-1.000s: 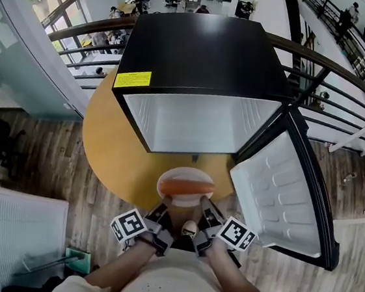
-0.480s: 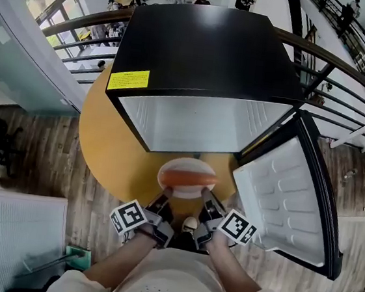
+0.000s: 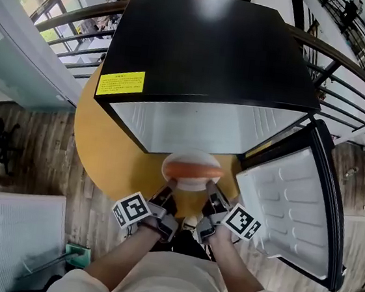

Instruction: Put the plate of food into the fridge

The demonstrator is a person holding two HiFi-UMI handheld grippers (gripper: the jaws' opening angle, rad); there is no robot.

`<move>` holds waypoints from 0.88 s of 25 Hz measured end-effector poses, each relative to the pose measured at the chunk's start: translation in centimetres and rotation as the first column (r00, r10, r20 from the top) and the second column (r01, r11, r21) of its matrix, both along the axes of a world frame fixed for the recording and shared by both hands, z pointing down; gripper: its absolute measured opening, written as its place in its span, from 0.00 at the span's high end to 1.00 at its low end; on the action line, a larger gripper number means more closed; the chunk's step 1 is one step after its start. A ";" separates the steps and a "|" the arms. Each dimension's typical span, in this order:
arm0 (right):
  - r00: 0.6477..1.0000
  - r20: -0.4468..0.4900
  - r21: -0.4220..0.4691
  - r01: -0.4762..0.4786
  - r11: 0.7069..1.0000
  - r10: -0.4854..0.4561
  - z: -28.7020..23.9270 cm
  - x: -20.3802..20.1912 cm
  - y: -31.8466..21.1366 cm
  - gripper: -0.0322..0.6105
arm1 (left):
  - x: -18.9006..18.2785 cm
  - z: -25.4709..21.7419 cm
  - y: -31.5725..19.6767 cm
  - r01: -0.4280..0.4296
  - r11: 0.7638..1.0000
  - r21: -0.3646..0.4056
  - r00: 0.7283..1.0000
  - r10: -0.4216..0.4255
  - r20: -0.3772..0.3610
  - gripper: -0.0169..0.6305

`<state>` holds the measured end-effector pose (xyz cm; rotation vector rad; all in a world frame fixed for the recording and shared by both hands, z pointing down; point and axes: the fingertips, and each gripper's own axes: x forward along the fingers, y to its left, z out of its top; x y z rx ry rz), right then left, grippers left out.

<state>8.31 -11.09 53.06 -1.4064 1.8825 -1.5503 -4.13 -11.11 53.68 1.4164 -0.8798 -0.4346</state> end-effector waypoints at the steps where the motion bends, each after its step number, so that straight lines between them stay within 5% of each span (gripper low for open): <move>1: 1.000 -0.001 0.001 -0.004 1.000 0.004 0.2 0.1 -0.4 0.87 | 0.1 0.1 -0.4 0.001 1.000 0.001 1.000 -0.001 0.001 0.91; 22: 1.000 -0.013 0.016 -0.024 1.000 0.025 3.2 -0.4 -7.6 0.87 | -0.5 3.7 -7.3 0.050 0.999 -0.016 0.998 -0.050 -0.026 0.91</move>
